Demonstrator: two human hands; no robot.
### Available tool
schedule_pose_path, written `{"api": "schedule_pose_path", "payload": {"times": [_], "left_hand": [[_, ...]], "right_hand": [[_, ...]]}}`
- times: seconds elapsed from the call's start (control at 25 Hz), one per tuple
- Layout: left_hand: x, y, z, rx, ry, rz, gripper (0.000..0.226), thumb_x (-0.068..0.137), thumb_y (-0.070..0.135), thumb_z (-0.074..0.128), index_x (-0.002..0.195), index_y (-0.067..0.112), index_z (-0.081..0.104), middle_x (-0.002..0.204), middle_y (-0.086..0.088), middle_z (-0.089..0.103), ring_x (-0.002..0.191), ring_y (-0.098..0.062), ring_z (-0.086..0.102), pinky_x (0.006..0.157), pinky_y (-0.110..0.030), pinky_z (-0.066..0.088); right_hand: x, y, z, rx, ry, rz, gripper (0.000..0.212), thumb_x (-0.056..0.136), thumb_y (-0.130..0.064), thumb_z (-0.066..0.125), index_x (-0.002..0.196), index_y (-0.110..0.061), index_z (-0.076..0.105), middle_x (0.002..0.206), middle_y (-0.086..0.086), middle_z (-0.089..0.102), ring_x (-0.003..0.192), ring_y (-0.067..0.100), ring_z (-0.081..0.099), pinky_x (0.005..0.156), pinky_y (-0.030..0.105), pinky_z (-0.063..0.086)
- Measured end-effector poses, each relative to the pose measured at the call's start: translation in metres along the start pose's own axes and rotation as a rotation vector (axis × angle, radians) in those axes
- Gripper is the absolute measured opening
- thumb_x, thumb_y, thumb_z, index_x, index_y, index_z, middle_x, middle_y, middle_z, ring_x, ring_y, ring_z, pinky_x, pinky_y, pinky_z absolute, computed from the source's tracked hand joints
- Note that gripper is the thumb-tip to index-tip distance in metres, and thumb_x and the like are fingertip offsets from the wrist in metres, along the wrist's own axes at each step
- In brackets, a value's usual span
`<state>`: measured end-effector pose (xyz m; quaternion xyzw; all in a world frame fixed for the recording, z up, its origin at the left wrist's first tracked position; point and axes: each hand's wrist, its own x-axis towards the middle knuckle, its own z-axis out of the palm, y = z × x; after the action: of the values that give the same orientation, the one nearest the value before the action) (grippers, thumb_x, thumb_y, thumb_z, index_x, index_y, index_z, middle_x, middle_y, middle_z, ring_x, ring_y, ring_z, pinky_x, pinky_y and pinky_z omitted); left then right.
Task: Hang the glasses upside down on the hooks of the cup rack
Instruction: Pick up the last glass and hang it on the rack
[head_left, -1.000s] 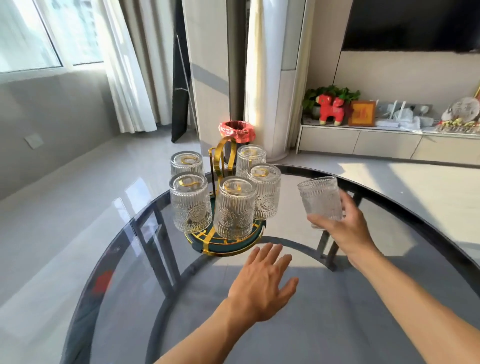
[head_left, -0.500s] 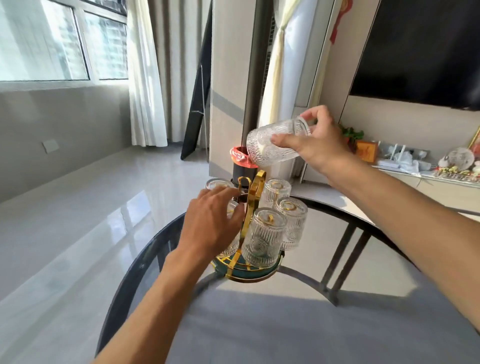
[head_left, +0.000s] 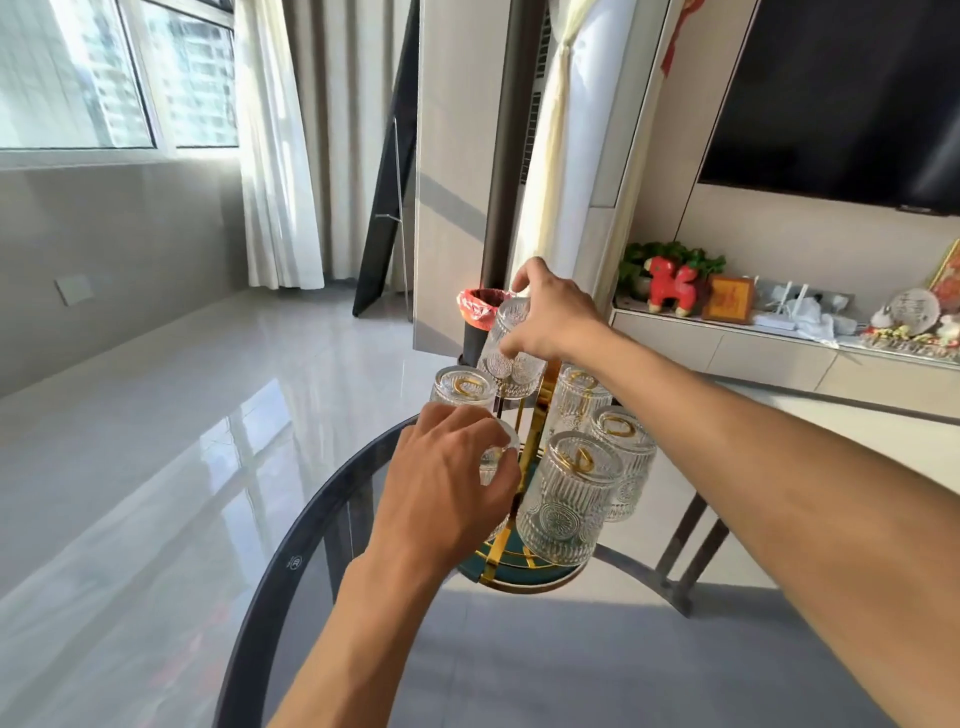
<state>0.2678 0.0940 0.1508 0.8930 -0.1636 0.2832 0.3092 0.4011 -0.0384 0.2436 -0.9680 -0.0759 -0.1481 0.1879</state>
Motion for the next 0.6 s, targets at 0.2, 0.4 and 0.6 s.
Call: {"api": "schedule_pose_path", "payload": {"times": [0.2, 0.4, 0.6], "left_hand": [[0.0, -0.001, 0.0, -0.026, -0.001, -0.002, 0.015, 0.086, 0.03, 0.064, 0.084, 0.018, 0.074, 0.099, 0.009, 0.073, 0.097, -0.018, 0.054, 0.076, -0.039, 0.049], [0.0, -0.002, 0.002, -0.016, -0.02, -0.004, 0.017, 0.088, 0.033, 0.061, 0.086, 0.019, 0.072, 0.101, 0.01, 0.072, 0.099, -0.016, 0.052, 0.075, -0.038, 0.049], [-0.003, -0.002, 0.002, -0.004, -0.026, -0.011, 0.017, 0.091, 0.033, 0.061, 0.092, 0.02, 0.072, 0.106, 0.01, 0.071, 0.103, -0.014, 0.052, 0.078, -0.036, 0.05]], "right_hand": [[0.01, 0.001, 0.016, -0.094, -0.185, 0.005, 0.044, 0.053, -0.025, 0.092, 0.083, -0.017, 0.061, 0.086, 0.001, 0.064, 0.073, 0.016, 0.057, 0.051, 0.027, 0.037], [0.016, -0.001, 0.014, -0.2, -0.347, 0.085, 0.045, 0.065, -0.029, 0.088, 0.101, -0.01, 0.068, 0.098, 0.008, 0.067, 0.091, 0.028, 0.063, 0.075, 0.037, 0.054], [0.008, -0.001, 0.01, -0.278, -0.263, 0.17, 0.047, 0.068, -0.039, 0.084, 0.095, -0.011, 0.058, 0.092, 0.005, 0.063, 0.091, 0.029, 0.061, 0.084, 0.04, 0.049]]}}
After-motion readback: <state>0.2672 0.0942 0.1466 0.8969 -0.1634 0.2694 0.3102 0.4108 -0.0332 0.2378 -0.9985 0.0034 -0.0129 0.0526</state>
